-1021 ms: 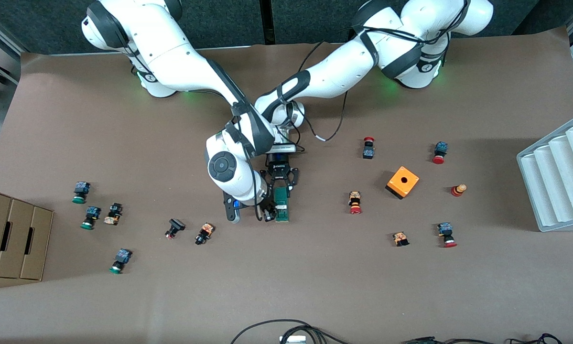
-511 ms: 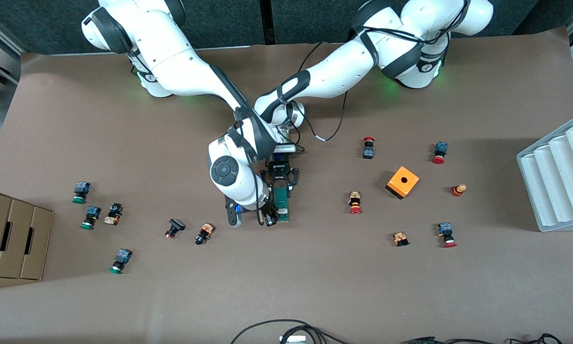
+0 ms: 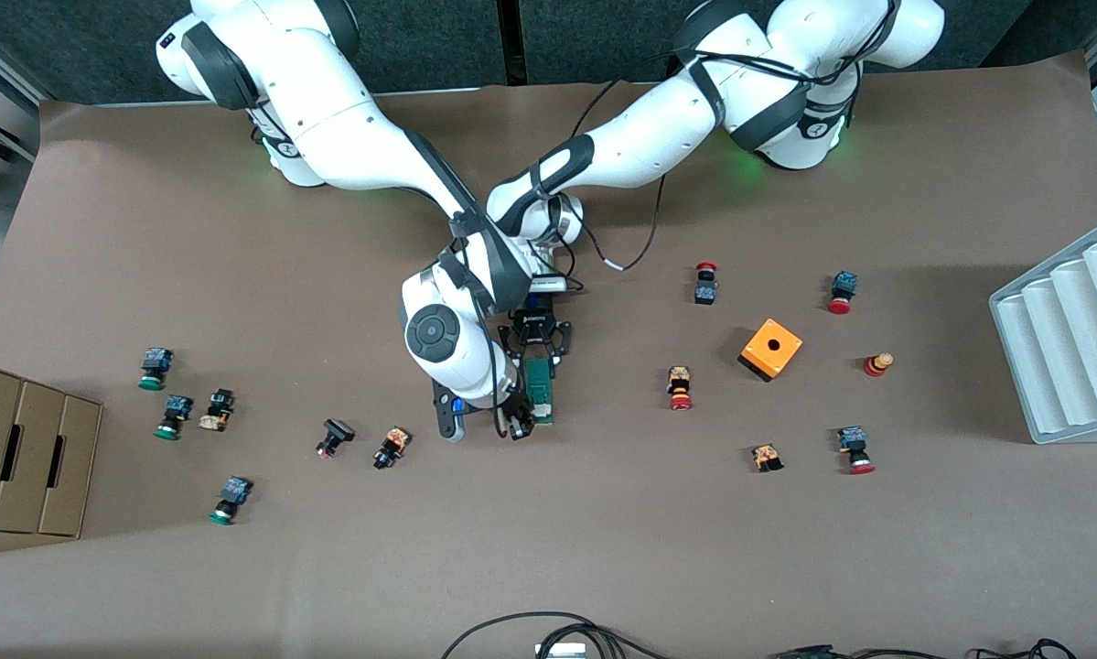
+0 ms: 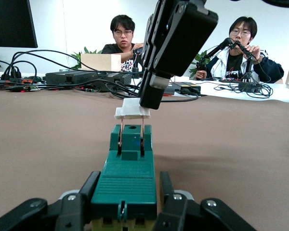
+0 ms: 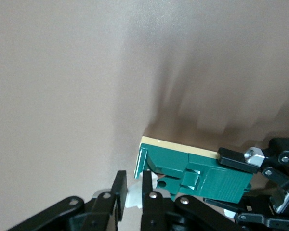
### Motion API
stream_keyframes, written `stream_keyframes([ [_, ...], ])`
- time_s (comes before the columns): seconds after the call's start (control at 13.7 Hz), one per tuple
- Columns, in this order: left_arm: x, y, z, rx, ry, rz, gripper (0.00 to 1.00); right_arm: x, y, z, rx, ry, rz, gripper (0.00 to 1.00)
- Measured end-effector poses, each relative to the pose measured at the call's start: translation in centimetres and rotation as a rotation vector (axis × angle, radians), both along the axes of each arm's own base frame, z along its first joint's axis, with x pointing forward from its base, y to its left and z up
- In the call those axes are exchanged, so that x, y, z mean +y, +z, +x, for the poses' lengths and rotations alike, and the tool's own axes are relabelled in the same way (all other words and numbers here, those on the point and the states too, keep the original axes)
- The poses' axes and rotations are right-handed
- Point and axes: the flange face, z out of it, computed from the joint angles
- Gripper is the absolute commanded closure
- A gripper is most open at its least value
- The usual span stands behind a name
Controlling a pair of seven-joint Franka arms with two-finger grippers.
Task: Close load switch with both arms
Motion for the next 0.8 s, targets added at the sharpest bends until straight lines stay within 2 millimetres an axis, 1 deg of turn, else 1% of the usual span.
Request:
stream_keyframes([
  [0.44,0.0,0.0,0.0,0.0,0.0,0.0,0.45,0.0,-0.85,0.4,-0.014,-0.005,-0.001,0.82],
  [0.8,0.0,0.0,0.0,0.0,0.0,0.0,0.45,0.02,-1.05,0.46,-0.016,-0.005,-0.002,0.81],
])
